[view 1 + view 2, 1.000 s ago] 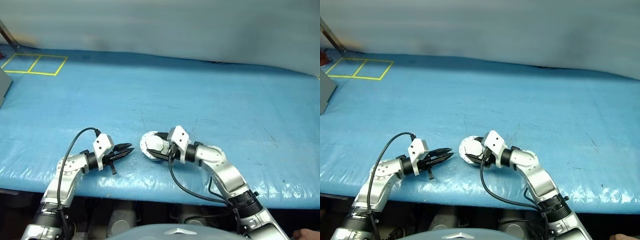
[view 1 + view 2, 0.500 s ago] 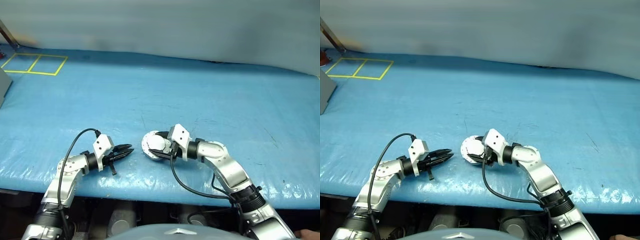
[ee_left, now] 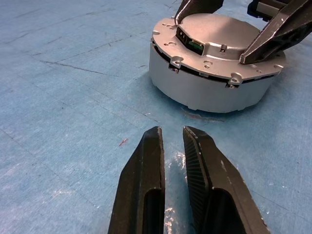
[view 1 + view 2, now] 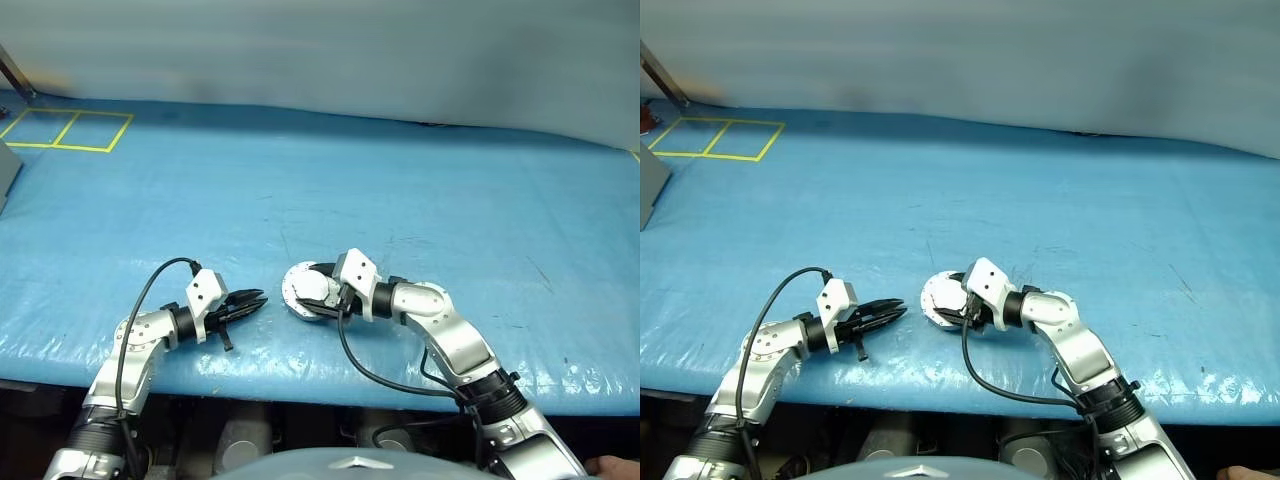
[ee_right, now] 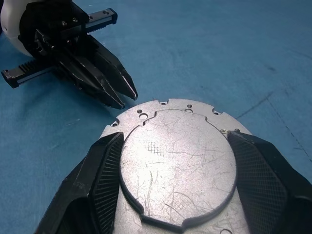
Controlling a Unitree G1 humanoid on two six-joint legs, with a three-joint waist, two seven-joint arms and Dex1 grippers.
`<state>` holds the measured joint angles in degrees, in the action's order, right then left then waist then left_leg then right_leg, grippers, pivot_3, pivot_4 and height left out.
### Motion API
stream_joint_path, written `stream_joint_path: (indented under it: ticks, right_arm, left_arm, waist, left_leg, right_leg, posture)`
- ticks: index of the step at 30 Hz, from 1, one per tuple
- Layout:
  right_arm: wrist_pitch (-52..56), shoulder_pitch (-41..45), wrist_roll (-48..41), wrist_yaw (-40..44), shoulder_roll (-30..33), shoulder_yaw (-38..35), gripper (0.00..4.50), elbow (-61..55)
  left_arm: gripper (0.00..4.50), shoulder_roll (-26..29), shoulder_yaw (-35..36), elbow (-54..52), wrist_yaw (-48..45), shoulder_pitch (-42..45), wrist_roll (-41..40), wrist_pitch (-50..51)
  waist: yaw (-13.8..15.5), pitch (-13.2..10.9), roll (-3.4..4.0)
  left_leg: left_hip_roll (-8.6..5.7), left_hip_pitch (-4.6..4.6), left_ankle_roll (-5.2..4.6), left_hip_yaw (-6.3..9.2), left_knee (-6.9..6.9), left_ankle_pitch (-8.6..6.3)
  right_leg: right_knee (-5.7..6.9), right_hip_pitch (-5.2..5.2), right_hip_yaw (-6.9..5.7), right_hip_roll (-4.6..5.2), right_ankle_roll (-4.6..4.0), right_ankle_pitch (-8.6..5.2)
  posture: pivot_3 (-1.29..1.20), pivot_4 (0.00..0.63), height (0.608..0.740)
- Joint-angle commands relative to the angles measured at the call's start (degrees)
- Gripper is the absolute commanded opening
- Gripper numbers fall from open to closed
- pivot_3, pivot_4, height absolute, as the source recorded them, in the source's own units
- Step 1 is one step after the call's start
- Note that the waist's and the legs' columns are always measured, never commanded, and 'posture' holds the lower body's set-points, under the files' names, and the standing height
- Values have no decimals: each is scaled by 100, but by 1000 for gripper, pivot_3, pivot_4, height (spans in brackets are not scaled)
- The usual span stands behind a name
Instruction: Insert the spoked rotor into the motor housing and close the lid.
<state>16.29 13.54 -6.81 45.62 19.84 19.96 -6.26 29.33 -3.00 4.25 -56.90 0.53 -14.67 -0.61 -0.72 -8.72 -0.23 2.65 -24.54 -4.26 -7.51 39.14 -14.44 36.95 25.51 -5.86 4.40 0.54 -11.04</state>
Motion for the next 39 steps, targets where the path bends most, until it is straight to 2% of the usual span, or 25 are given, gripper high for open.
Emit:
stream_joint_path:
  ticks: [1, 18, 39]
  right_arm:
    - [-93, 33, 133, -54, -11, 79, 3023, 59]
    - [-36, 138, 55, 118, 185, -53, 3023, 2]
    - [-162, 221, 224, 160, 255, 57, 3023, 277]
  left_arm:
    - [739, -26, 13, -38, -9, 18, -52, -99]
    - [739, -59, 25, 453, -148, 171, -63, -379]
    - [739, -104, -11, 152, -79, 17, -73, -264]
  waist:
    - [2, 0, 0]
    - [13, 0, 0]
    - [10, 0, 0]
  left_leg:
    - [0, 1, 0, 0, 0, 0]
    - [-1, 7, 10, 2, 1, -7]
    - [-1, 7, 10, 3, 1, -8]
  right_leg:
    - [0, 0, 0, 0, 0, 0]
    - [-1, -2, -2, 4, 0, 0]
    - [-1, -2, -2, 5, 0, 0]
  posture:
    - [0, 150, 740]
    - [0, 150, 740]
    - [0, 150, 740]
